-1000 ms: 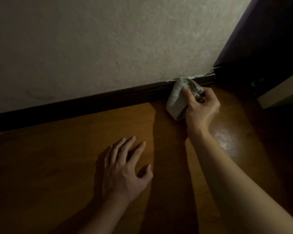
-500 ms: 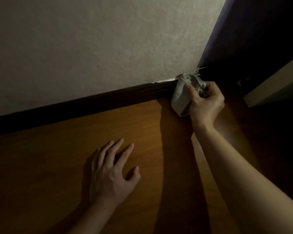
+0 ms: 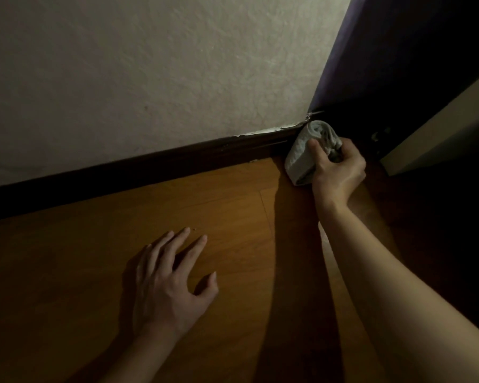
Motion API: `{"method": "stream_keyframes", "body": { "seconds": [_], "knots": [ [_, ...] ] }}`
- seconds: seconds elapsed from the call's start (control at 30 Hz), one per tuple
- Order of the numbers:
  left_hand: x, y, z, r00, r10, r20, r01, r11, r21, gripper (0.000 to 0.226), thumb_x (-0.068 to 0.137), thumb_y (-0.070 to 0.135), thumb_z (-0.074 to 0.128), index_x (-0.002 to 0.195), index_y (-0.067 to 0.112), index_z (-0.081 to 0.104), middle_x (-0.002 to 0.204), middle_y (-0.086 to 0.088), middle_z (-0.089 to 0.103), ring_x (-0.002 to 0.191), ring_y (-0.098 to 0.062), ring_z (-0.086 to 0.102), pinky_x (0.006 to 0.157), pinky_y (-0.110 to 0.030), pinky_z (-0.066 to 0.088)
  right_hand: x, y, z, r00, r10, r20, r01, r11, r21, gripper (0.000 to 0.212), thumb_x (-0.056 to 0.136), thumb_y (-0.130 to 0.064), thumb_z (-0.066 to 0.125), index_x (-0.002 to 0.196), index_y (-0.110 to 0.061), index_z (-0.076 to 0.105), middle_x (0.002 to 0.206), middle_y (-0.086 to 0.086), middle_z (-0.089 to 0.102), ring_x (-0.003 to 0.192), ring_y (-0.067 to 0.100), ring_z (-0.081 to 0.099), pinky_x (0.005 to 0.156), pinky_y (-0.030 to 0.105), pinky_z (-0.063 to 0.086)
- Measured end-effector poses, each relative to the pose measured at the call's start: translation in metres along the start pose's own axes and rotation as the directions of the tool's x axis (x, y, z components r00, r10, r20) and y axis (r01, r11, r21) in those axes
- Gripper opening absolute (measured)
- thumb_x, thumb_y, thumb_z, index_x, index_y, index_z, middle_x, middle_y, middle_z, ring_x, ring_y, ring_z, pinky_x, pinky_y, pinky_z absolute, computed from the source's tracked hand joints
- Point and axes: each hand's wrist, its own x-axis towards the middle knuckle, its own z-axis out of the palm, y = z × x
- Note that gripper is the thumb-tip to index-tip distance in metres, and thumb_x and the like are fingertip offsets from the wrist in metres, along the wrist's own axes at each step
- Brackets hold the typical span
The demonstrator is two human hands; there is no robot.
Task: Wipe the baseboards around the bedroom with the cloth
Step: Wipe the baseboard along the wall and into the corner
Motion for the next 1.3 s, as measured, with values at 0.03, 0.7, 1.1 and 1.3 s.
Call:
{"method": "stream_keyframes", "body": {
  "seconds": [0.03, 0.7, 1.1, 1.3],
  "knots": [
    [0.000, 0.000, 0.000, 1.000, -0.001, 0.000, 0.001, 1.000, -0.003, 0.065, 0.081, 0.061, 0.047, 0.140, 0.036, 0.059, 0.150, 0.005, 0.050, 0.144, -0.024, 0.038, 0.115, -0.056, 0.031, -0.001, 0.000, 0.000, 1.000, -0.001, 0.009, 0.001, 1.000, -0.003, 0.016, 0.081, -0.036, 0.079, 0.093, -0.028, 0.073, 0.076, -0.022, 0.065, 0.076, -0.011, 0.062, 0.083, 0.029, 0.056],
    [0.000, -0.002, 0.001, 1.000, -0.003, -0.005, 0.003, 1.000, -0.016, 0.064, 0.080, 0.061, 0.048, 0.139, 0.038, 0.059, 0.150, 0.007, 0.049, 0.145, -0.022, 0.037, 0.117, -0.054, 0.028, -0.027, -0.005, 0.020, 0.996, -0.021, 0.089, 0.019, 1.000, 0.016, 0.019, 0.082, -0.035, 0.080, 0.098, -0.027, 0.074, 0.091, -0.011, 0.072, 0.084, 0.002, 0.067, 0.075, 0.025, 0.057],
    [0.001, -0.002, 0.000, 1.000, 0.004, 0.001, -0.004, 1.000, 0.002, 0.065, 0.080, 0.061, 0.047, 0.139, 0.036, 0.059, 0.150, 0.004, 0.050, 0.143, -0.024, 0.038, 0.113, -0.057, 0.033, -0.016, 0.003, 0.020, 0.986, 0.069, -0.149, -0.065, 0.998, 0.026, 0.019, 0.084, -0.022, 0.077, 0.103, -0.023, 0.075, 0.094, -0.010, 0.072, 0.088, 0.002, 0.067, 0.085, 0.025, 0.056],
    [0.001, -0.001, 0.001, 1.000, 0.009, -0.015, -0.009, 1.000, 0.005, 0.065, 0.080, 0.061, 0.047, 0.139, 0.035, 0.059, 0.149, 0.003, 0.051, 0.142, -0.024, 0.039, 0.112, -0.058, 0.034, -0.026, 0.001, 0.024, 0.998, 0.035, -0.046, -0.034, 0.999, 0.033, 0.018, 0.081, -0.025, 0.081, 0.098, -0.022, 0.075, 0.091, -0.009, 0.072, 0.084, 0.003, 0.066, 0.079, 0.021, 0.054]
  ]
}}
